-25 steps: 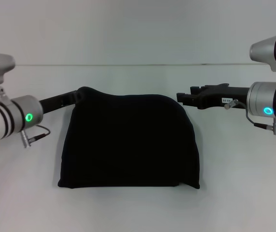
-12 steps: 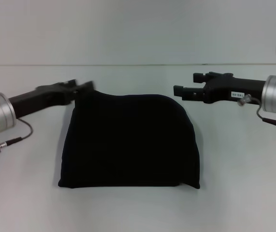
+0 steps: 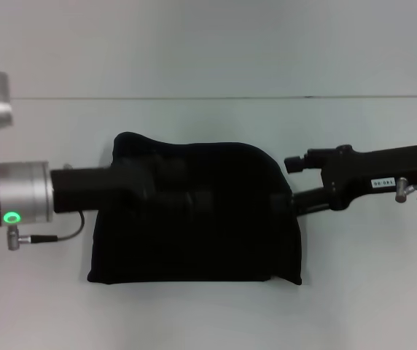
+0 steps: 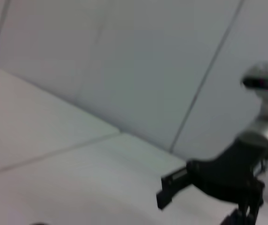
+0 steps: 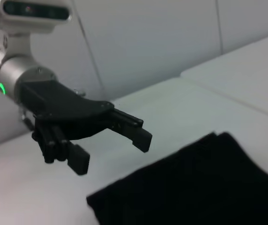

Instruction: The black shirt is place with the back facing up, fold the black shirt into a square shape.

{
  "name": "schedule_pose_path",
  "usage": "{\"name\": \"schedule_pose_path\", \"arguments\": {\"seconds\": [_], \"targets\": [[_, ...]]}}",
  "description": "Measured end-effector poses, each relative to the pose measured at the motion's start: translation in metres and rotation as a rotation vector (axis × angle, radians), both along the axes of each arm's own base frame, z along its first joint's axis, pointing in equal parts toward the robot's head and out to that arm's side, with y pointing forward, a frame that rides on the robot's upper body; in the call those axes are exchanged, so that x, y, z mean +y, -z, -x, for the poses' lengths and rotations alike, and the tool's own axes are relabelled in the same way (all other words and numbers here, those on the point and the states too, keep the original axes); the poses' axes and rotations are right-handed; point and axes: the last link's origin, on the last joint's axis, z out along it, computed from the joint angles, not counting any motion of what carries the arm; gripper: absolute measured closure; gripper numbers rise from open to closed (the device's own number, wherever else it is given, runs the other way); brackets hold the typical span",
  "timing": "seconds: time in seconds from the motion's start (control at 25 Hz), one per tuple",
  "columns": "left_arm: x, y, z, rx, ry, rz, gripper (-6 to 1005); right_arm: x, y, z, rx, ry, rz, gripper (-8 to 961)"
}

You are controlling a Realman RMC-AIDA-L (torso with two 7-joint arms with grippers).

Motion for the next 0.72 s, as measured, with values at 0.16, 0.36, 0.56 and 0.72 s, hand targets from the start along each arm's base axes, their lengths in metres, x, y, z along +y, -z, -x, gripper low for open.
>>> {"name": "schedule_pose_path", "arguments": {"seconds": [0.16, 0.36, 0.56, 0.72], "targets": [[0.001, 0.005, 0.001, 0.045, 0.01, 0.02, 80, 0.003, 0.005, 0.001, -0.054, 0.001, 0.006, 7], [0.002, 0.006, 0.004, 0.071, 0.021, -0.01, 52, 0.006, 0.014, 0.007, -0.073, -0.02, 0.001, 7], [0.004, 0.007, 0.013, 0.133, 0.027, -0.039, 54, 0.009, 0.023, 0.012, -0.104, -0.041, 0.001, 7], [0.004, 0.006, 0.016, 0.143, 0.035, -0.048, 54, 0.01, 0.026, 0.015, -0.114, -0.048, -0.002, 6]]}}
